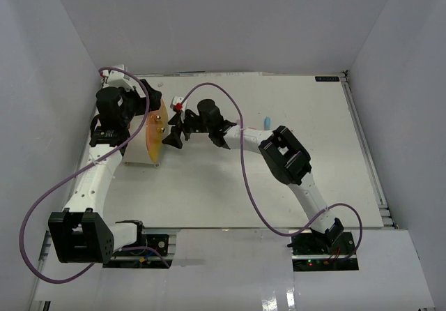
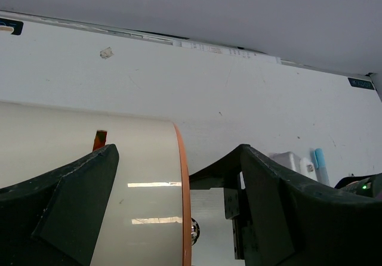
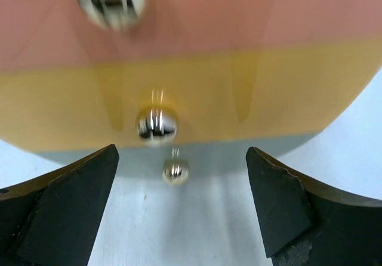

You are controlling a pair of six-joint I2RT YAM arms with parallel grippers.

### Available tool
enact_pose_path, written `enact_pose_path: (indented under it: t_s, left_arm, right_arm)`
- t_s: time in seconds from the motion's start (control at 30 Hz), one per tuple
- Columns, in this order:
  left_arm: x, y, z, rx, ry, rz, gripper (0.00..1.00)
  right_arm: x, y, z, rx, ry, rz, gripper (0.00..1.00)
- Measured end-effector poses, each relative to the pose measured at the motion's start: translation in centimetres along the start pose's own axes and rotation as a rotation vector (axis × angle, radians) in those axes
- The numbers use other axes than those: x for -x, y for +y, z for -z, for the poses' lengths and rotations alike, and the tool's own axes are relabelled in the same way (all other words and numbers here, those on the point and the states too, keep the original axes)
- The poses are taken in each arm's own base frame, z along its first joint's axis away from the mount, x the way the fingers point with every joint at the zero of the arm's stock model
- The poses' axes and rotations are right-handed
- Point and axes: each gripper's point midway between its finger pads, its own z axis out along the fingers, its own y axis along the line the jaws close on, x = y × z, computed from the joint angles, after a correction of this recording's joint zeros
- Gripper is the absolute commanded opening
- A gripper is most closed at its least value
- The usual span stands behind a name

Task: Sort the stationery into containers
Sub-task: Open the drawer in the storage box.

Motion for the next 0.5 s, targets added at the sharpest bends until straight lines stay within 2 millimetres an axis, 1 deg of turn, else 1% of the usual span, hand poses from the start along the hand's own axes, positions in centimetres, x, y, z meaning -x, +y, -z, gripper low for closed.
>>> enact_pose_path:
  t_s: [0.13, 0.2, 0.27, 0.3, 0.4, 0.5]
  left_arm:
    - [0.0, 0.0, 0.0, -0.001, -0.001, 0.003, 0.95]
    - [0.0, 0.0, 0.0, -0.001, -0.001, 0.003, 0.95]
    - [0.0, 0.0, 0.0, -0.001, -0.001, 0.003, 0.95]
    - [0.0, 0.0, 0.0, -0.001, -0.001, 0.003, 0.95]
    - [0.0, 0.0, 0.0, 0.000, 0.000, 0.003, 0.95]
    - [0.0, 0.0, 0.0, 0.000, 0.000, 0.003, 0.95]
  right_arm:
    - [-3.5, 0.4, 0.8, -0.013, 0.065, -0.050, 0.90]
    - [-4.4, 0.5, 1.0, -0.016, 0.085, -0.066, 0.86]
    - [-4.5, 0.5, 1.1, -0.019, 0.087, -0.068, 0.84]
    - [-4.3, 0.4, 1.0, -0.019, 0.083, -0.067, 0.79]
    - [-4.3, 0.3, 0.8, -0.018, 0.080, -0.067, 0.76]
    - [-4.5, -0.2, 0.2, -0.018, 0.073, -0.063, 0.74]
